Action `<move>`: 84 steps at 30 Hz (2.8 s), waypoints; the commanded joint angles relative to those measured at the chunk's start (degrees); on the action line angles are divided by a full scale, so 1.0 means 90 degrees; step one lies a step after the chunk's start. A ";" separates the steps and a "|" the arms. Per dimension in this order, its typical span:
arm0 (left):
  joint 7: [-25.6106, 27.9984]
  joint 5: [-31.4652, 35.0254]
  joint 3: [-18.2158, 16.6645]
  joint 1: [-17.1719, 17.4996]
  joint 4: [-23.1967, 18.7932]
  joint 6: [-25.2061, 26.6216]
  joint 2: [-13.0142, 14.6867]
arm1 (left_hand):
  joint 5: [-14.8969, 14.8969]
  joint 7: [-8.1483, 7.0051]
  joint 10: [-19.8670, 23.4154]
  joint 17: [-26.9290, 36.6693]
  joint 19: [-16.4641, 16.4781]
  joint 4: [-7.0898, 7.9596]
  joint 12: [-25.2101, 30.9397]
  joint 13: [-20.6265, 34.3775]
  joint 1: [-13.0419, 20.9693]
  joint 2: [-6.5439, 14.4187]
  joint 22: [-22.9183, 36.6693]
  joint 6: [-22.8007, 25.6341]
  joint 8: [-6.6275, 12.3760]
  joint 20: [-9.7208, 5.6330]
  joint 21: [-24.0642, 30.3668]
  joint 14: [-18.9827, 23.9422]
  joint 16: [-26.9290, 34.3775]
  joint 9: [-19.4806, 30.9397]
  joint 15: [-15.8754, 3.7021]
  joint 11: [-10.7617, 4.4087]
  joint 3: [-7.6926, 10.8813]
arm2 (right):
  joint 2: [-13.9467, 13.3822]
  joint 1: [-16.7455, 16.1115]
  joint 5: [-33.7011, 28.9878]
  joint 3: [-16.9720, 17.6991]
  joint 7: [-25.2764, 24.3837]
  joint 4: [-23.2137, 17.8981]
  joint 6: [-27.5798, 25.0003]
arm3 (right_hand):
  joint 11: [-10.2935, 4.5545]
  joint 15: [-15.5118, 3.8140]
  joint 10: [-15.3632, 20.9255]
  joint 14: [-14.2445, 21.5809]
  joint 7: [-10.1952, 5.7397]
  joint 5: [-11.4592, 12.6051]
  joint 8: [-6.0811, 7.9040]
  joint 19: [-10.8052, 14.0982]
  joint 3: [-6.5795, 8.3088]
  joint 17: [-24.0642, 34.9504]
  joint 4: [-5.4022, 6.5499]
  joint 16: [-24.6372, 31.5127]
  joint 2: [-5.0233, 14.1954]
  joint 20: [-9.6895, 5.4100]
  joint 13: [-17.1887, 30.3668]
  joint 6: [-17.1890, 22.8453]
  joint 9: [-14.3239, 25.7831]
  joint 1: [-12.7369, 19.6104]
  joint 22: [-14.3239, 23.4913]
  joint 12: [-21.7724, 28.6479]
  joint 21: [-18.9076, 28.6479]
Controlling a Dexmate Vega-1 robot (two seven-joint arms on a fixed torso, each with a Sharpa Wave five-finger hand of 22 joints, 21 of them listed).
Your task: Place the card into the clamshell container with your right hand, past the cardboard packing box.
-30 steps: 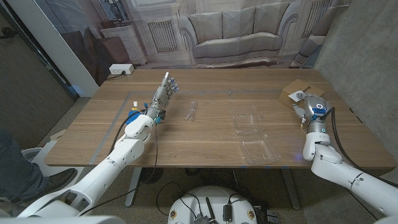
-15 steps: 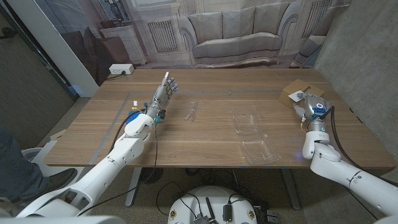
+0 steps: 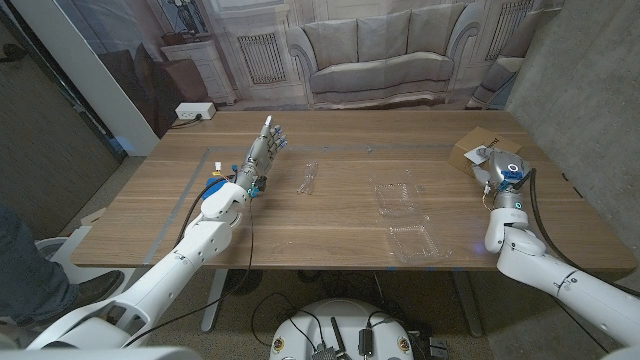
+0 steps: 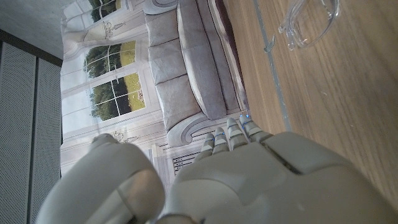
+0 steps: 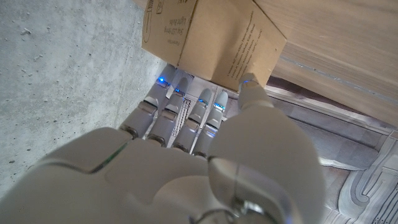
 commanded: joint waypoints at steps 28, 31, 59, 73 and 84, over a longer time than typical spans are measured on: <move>-0.0090 -0.0043 -0.0003 -0.0088 0.0239 -0.0084 -0.0102 | -0.0036 0.0014 -0.0002 0.0016 0.0021 0.0002 -0.0009 0.0017 0.0010 0.0039 0.0024 0.0023 -0.0023 -0.0124 -0.0067 -0.0024 -0.0022 0.0026 0.0000 -0.0018 -0.0060 | -0.0006 0.0099 -0.0033 0.0032 -0.0528 0.0228 0.0804 | -0.0007 -0.1066 0.1154 0.1131 -0.0096 -0.0399 0.0022 0.0403 -0.0194 0.0192 -0.0060 0.0094 0.0617 -0.1005 -0.0012 0.1242 -0.0013 0.0340 0.0317 -0.0090 0.0825; -0.0085 -0.0049 -0.0011 -0.0073 0.0223 -0.0081 -0.0093 | -0.0036 0.0012 -0.0001 0.0016 0.0024 0.0001 -0.0009 0.0017 0.0011 0.0040 0.0025 0.0028 -0.0022 -0.0124 -0.0072 -0.0023 -0.0022 0.0026 0.0004 -0.0017 -0.0063 | -0.0007 0.0107 -0.0035 0.0038 -0.0518 0.0233 0.0831 | -0.0007 -0.1066 0.1255 0.1203 -0.0097 -0.0418 -0.0022 0.0353 -0.0253 0.0223 -0.0075 0.0049 0.0654 -0.1006 -0.0005 0.1340 0.0022 0.0421 0.0350 -0.0185 0.1032; -0.0059 -0.0024 -0.0004 -0.0090 0.0145 -0.0050 -0.0070 | -0.0037 0.0009 -0.0002 0.0016 0.0053 -0.0001 -0.0011 0.0017 0.0012 0.0052 0.0027 0.0031 -0.0023 -0.0112 -0.0126 -0.0023 -0.0025 0.0026 -0.0005 -0.0012 -0.0093 | -0.0030 0.0062 -0.0073 0.0184 -0.0658 0.0161 0.1068 | 0.0025 -0.1089 0.2020 0.2174 -0.0058 -0.0491 -0.0189 -0.0459 -0.0247 0.0681 -0.0029 0.0127 0.0824 -0.1012 0.0038 0.2153 0.0207 0.1131 0.0012 -0.0308 0.3993; -0.0056 -0.0024 -0.0039 -0.0099 0.0156 -0.0109 -0.0062 | -0.0036 0.0005 -0.0002 0.0016 0.0061 -0.0003 -0.0012 0.0017 0.0016 0.0060 0.0028 0.0032 -0.0024 -0.0110 -0.0159 -0.0023 -0.0027 0.0026 -0.0005 -0.0022 -0.0109 | 0.0046 0.0154 -0.0149 0.0196 -0.0719 0.0148 0.1127 | 0.0035 -0.1107 0.2137 0.2351 -0.0029 -0.0441 -0.0175 -0.0508 -0.0182 0.0753 -0.0080 0.0203 0.0851 -0.1009 0.0038 0.2203 0.0277 0.1300 -0.0016 -0.0274 0.4134; -0.0012 -0.0010 -0.0073 -0.0054 0.0029 -0.0096 0.0013 | -0.0036 0.0015 -0.0010 0.0016 0.0054 -0.0006 -0.0015 0.0017 0.0021 0.0067 0.0029 0.0026 -0.0027 -0.0110 -0.0193 -0.0033 -0.0031 0.0026 -0.0004 -0.0016 -0.0122 | 0.0039 -0.0012 -0.0092 0.0361 -0.0780 -0.0115 0.1009 | 0.0034 -0.1106 0.2175 0.2373 -0.0004 -0.0417 -0.0156 -0.0531 -0.0180 0.0773 -0.0066 0.0206 0.0851 -0.1000 0.0038 0.2232 0.0331 0.1329 -0.0026 -0.0265 0.4165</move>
